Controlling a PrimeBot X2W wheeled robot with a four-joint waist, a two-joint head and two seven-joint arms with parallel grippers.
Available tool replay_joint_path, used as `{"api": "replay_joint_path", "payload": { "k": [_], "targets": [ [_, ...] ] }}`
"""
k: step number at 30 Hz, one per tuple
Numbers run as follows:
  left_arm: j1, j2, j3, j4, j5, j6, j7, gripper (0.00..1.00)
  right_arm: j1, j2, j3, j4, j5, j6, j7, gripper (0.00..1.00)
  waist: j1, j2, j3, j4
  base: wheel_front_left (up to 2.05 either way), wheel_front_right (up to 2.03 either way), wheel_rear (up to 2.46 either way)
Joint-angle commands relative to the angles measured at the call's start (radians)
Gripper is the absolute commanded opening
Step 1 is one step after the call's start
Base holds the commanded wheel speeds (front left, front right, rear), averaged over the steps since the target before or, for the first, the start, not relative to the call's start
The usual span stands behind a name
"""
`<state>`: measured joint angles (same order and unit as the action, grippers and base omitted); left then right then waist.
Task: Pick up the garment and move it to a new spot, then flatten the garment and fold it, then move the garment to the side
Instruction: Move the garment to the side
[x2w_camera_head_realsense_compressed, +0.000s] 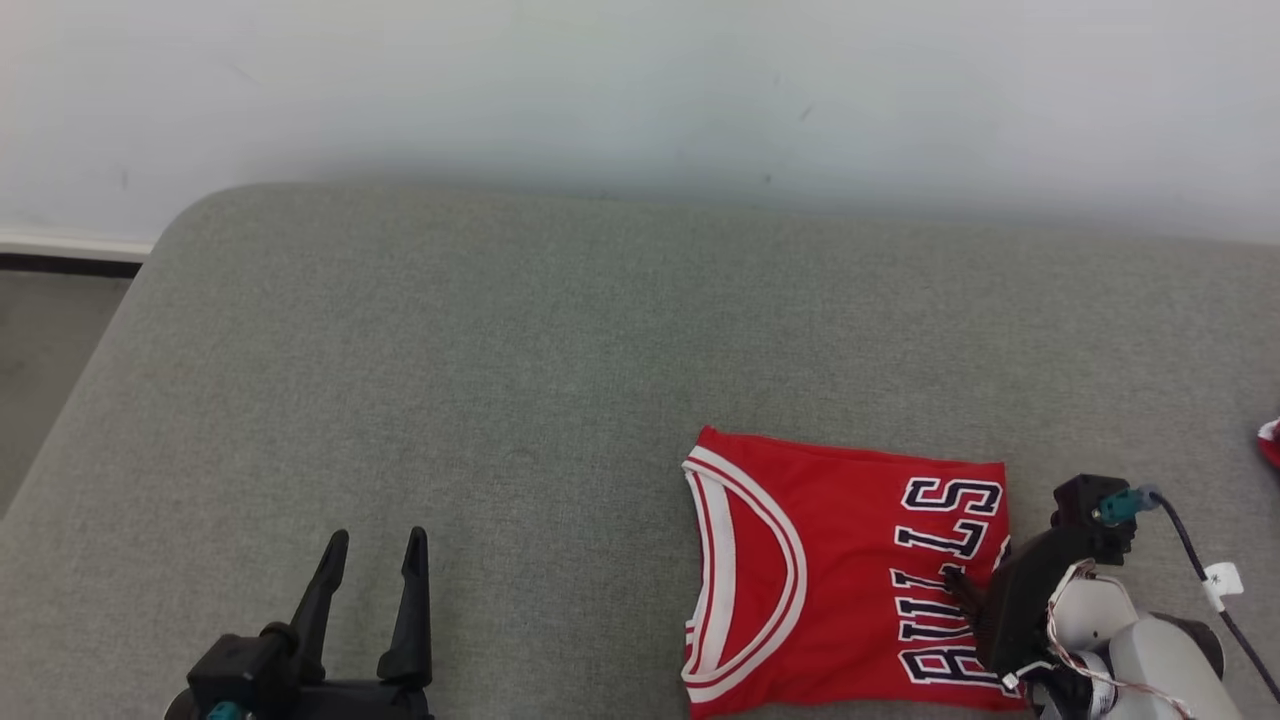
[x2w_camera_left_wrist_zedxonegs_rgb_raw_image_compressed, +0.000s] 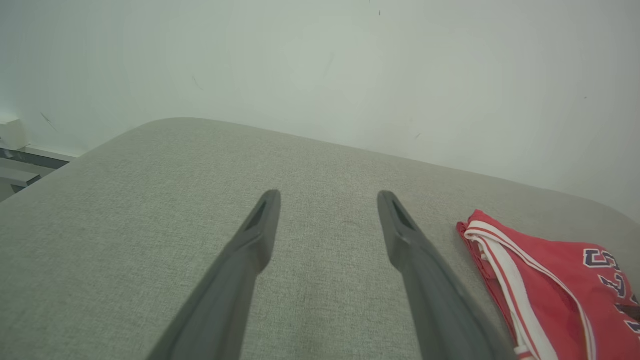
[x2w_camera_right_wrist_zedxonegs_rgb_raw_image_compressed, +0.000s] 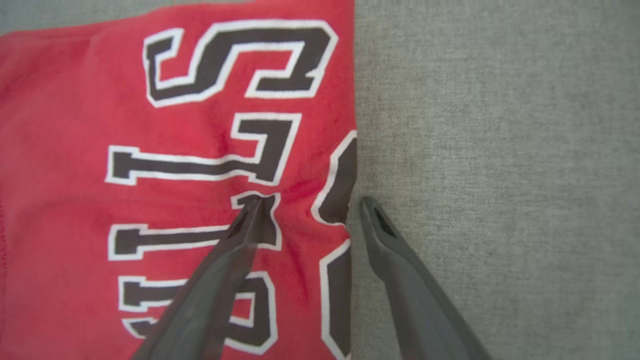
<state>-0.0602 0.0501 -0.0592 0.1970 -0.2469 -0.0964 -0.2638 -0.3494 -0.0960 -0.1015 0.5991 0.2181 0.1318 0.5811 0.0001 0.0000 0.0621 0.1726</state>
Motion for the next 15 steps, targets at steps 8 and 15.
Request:
{"api": "replay_joint_path", "payload": {
  "k": [8, 15],
  "targets": [
    [-0.031, 0.0, -0.014, -0.019, -0.014, 0.006, 0.0, 1.0, -0.011, -0.05, 0.19, 0.033, -0.003, 0.002, 0.134, 0.0, -0.0001, 0.0, 0.041, 0.004, 0.0, 0.0, 0.0],
    [-0.017, 0.0, 0.028, -0.067, -0.016, 0.017, 0.0, 1.0, -0.249, -0.245, 0.5, -0.093, 0.038, -0.003, 0.203, 0.0, -0.0001, 0.0, 0.069, -0.119, 0.0, 0.0, 0.0]
  ]
}}
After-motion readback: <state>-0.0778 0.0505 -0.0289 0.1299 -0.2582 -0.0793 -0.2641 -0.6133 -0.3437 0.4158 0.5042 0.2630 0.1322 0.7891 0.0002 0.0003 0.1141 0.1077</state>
